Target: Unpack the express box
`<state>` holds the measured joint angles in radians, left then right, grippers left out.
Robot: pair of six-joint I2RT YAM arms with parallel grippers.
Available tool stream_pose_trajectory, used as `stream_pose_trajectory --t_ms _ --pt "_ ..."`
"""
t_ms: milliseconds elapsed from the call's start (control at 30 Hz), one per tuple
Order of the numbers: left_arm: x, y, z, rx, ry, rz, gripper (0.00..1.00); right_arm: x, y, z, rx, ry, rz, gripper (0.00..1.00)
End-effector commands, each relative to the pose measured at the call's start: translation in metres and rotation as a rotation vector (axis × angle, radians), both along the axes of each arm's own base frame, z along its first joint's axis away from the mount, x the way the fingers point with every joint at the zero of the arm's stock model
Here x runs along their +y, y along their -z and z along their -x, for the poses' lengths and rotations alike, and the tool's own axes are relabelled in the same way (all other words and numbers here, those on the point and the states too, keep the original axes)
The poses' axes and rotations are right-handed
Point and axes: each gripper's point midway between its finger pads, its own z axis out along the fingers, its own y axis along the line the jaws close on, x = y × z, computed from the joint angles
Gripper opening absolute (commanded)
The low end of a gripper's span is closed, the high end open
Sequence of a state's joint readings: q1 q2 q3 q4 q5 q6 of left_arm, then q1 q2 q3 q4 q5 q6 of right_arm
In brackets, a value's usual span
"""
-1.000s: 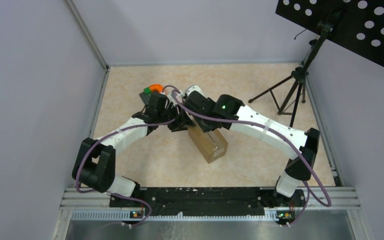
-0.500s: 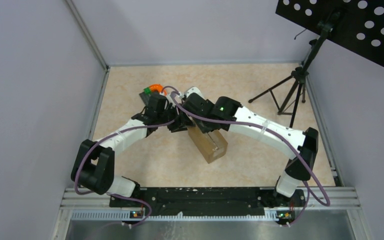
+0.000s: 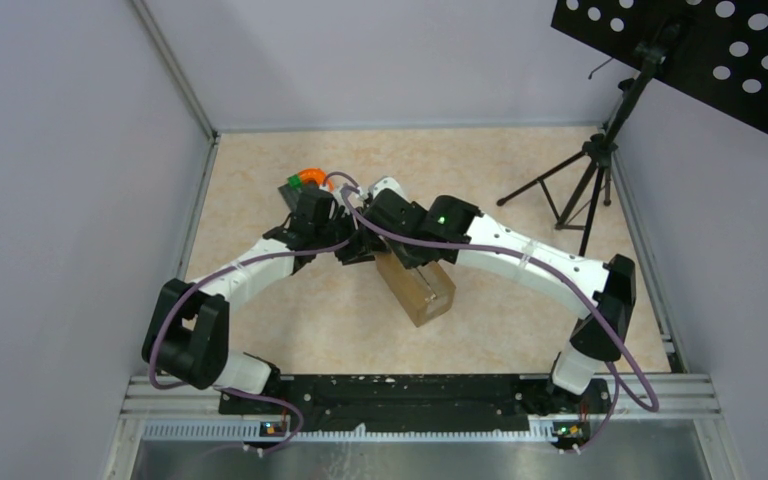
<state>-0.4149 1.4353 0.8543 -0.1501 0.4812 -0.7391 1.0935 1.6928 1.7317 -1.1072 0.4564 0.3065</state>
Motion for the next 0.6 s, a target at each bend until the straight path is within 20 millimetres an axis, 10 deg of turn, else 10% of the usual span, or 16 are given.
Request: stream_pose_trajectory --t_ms 0,567 --pt "0.011 0.024 0.009 0.047 -0.022 -0.077 0.57 0.000 -0.003 0.010 0.011 -0.027 -0.011 0.00" --pt "0.016 0.027 0.008 0.069 -0.084 -0.079 0.57 -0.012 0.009 0.032 0.119 -0.068 0.029 0.00"
